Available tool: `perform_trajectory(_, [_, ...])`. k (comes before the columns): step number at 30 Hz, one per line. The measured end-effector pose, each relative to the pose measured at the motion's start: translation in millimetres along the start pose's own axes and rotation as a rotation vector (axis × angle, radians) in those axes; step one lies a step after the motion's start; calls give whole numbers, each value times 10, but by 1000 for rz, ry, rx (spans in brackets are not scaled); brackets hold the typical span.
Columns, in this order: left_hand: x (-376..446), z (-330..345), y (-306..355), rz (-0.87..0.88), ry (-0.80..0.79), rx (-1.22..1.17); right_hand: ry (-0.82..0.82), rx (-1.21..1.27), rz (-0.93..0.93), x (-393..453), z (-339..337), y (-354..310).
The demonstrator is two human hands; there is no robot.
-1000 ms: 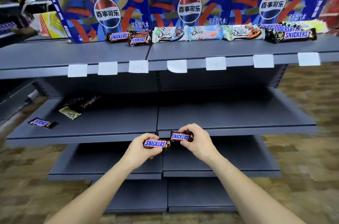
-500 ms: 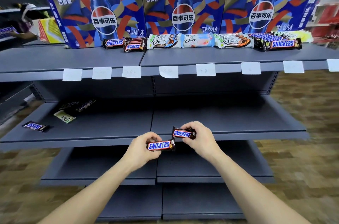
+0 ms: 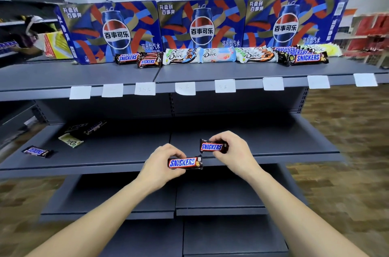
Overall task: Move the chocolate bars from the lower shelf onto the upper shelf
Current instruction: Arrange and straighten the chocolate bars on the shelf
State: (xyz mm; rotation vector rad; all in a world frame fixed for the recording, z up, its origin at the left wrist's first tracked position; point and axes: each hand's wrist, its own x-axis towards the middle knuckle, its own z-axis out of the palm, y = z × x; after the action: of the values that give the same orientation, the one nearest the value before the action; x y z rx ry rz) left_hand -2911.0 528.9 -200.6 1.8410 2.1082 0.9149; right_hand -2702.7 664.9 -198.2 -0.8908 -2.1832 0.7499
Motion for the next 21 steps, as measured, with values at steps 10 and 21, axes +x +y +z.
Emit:
perform_trajectory(10, [231,-449,402,181,125,141,27,4,-124,184,-584,-279])
perform_trajectory(21, [678,-884,922,319,243,238,97,-167,-187,520,-1241,-519])
